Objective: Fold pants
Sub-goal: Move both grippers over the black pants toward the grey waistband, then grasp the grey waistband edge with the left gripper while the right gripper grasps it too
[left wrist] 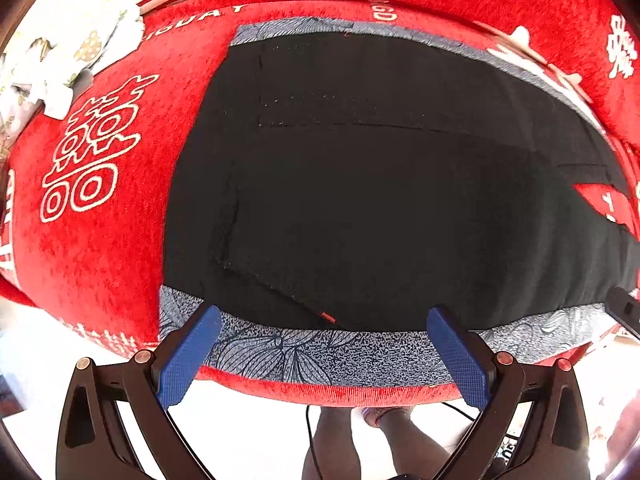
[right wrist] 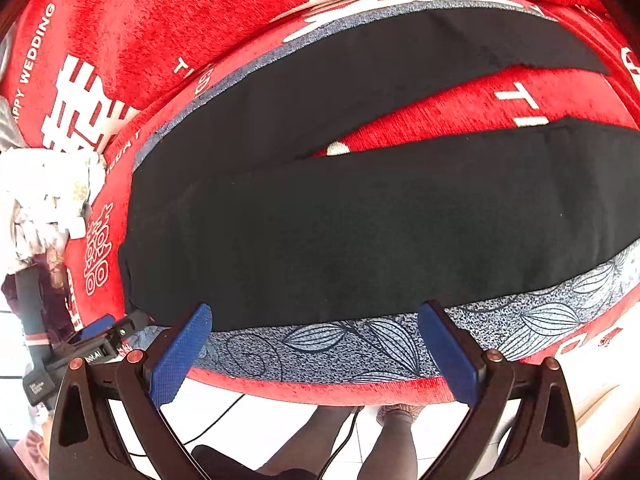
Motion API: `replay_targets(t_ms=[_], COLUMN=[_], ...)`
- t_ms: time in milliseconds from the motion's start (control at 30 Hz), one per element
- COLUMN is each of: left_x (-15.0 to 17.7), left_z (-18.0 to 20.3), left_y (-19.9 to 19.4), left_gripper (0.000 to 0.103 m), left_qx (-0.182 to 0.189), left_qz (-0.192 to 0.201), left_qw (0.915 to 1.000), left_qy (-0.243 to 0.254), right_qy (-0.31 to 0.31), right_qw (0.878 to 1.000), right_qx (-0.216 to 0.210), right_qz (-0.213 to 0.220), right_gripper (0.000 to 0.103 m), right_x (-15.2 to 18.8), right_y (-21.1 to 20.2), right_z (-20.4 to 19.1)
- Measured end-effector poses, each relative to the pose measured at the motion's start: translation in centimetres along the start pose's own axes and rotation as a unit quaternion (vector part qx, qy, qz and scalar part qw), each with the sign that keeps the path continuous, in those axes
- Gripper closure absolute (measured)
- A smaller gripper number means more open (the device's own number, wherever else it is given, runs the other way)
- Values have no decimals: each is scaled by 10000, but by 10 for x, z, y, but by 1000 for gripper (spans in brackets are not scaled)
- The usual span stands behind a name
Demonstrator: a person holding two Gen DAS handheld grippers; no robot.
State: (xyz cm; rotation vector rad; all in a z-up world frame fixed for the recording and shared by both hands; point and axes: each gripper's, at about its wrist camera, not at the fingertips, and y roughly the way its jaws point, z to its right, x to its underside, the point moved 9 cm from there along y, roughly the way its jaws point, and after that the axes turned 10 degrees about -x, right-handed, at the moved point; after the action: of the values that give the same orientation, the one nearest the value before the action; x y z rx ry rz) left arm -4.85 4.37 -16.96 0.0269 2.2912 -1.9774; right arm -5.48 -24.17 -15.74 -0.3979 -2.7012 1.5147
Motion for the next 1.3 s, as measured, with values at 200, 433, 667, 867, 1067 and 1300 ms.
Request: replay_targets(t_ms=[200,433,667,867,1067,1300], left_x=[26,70,64,50,54,10], left_z=[-14,-28,-29,-27,-50,-67], left_y=[12,53,50,44,51,10], left_gripper=[0,0,0,0,58,79], left_qx=[1304,2481,2859,3041,2557,2571], left_qz=[-353,-1098,-997,-893,-1002,-482], left_qw=[9900,9555,9417,9394,9517,9518], left_qy=[-400,-1155,-1464,-1309,-1376,-1603], right_qy=[771,1847,2156,2674,2579,1703], right_qw=[9852,9398,9084,8946,9082,9292], right_qx=[-1492,-2844,-3581,-3576,-3293,-3277], right_qz=[-350,-417,-131,139,143,130], right_gripper=[1,3,3,32,93,94], right_x=[36,64,48,50,41,-21], right_y=[11,36,41,39,35,-13], right_z=[10,39,31,39,36,-2])
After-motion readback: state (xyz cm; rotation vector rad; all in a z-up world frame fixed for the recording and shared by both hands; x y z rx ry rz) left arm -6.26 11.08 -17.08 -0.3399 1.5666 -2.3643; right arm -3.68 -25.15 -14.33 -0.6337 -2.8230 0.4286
